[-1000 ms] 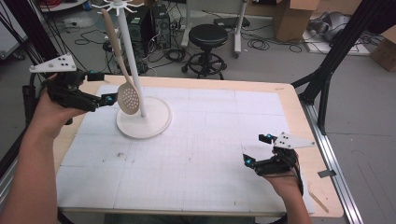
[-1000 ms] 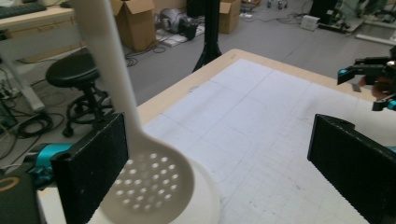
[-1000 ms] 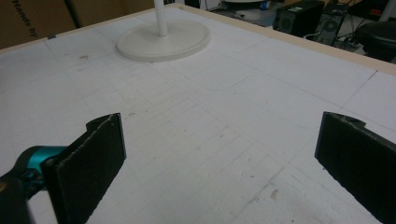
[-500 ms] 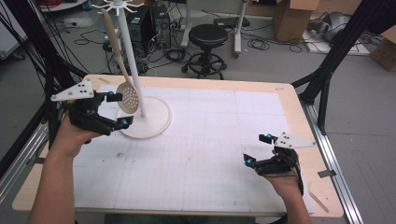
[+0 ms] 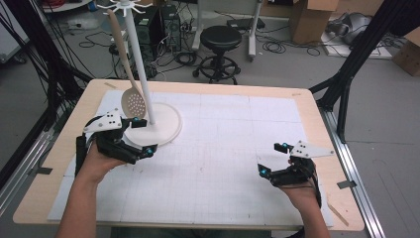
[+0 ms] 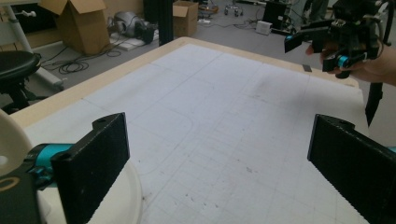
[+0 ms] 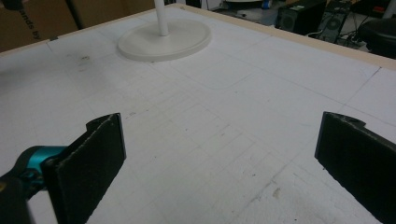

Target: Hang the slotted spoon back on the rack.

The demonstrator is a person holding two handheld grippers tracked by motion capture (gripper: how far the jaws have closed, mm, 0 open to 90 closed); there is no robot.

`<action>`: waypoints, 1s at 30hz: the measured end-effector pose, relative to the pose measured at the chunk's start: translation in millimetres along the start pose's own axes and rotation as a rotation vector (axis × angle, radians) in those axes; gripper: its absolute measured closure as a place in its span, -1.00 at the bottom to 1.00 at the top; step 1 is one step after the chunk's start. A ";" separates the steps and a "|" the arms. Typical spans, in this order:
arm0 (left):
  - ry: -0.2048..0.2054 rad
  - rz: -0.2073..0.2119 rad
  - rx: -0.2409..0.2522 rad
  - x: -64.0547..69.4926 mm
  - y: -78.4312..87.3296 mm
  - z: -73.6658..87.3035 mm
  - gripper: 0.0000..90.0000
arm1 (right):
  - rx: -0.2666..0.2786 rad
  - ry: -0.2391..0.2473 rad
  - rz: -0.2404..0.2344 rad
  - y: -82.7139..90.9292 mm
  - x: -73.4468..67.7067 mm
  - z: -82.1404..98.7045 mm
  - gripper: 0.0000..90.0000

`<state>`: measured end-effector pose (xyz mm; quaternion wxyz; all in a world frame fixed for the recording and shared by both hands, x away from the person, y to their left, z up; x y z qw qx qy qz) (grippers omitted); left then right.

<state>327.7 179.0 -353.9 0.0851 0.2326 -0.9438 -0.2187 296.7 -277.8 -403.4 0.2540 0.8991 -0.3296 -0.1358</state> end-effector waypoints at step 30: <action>-0.017 0.081 -0.061 8.7 -19.6 18.1 -0.86 | -0.007 0.011 -0.010 -3.8 -1.0 0.0 -0.99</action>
Point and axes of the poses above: each handheld gripper's, and its own axes: y roughly backward along the jaws, z roughly out of its underside, x roughly to its right, the point moved 3 cm from there along -y, roughly forward along the jaws, and after that the axes turned 10 degrees about -x, right-handed, at the moved point
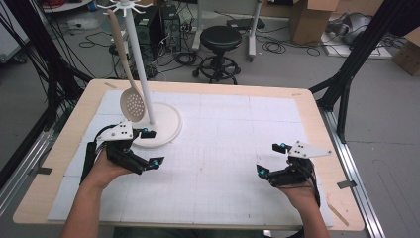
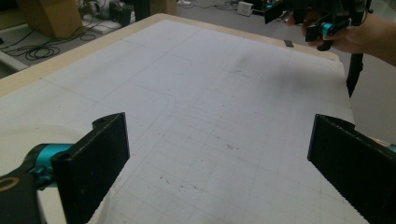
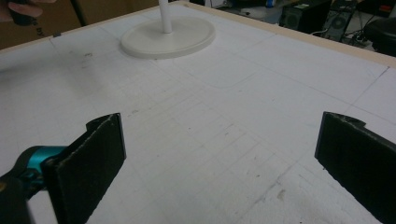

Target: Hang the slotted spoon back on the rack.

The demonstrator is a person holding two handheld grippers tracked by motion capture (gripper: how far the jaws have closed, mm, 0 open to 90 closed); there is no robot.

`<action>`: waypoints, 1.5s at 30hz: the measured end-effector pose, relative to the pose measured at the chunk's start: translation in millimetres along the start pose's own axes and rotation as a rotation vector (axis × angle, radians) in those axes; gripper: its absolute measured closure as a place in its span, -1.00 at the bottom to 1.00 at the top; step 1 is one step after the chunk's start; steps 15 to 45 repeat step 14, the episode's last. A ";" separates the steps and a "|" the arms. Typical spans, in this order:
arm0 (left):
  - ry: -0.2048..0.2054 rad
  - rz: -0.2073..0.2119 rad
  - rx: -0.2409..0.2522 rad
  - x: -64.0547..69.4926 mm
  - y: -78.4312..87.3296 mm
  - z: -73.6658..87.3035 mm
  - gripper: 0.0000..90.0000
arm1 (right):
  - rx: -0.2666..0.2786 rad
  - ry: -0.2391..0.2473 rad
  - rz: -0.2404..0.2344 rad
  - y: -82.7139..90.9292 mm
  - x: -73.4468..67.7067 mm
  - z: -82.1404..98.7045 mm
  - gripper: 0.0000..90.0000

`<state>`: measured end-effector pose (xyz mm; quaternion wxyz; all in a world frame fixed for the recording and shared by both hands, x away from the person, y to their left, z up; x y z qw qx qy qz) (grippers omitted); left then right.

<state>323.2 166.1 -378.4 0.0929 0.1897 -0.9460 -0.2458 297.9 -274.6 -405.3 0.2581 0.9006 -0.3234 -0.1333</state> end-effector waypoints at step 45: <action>-0.005 0.015 -0.023 1.2 -4.5 1.4 -0.86 | -0.002 -0.003 -0.002 -0.2 0.8 0.4 -0.99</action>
Point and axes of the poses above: each handheld gripper's, and its own axes: y roughly backward along the jaws, z roughly out of its underside, x roughly to its right, the point moved 3 cm from there along -y, roughly forward along the jaws, and after that the axes turned 10 degrees about -x, right-handed, at the moved point
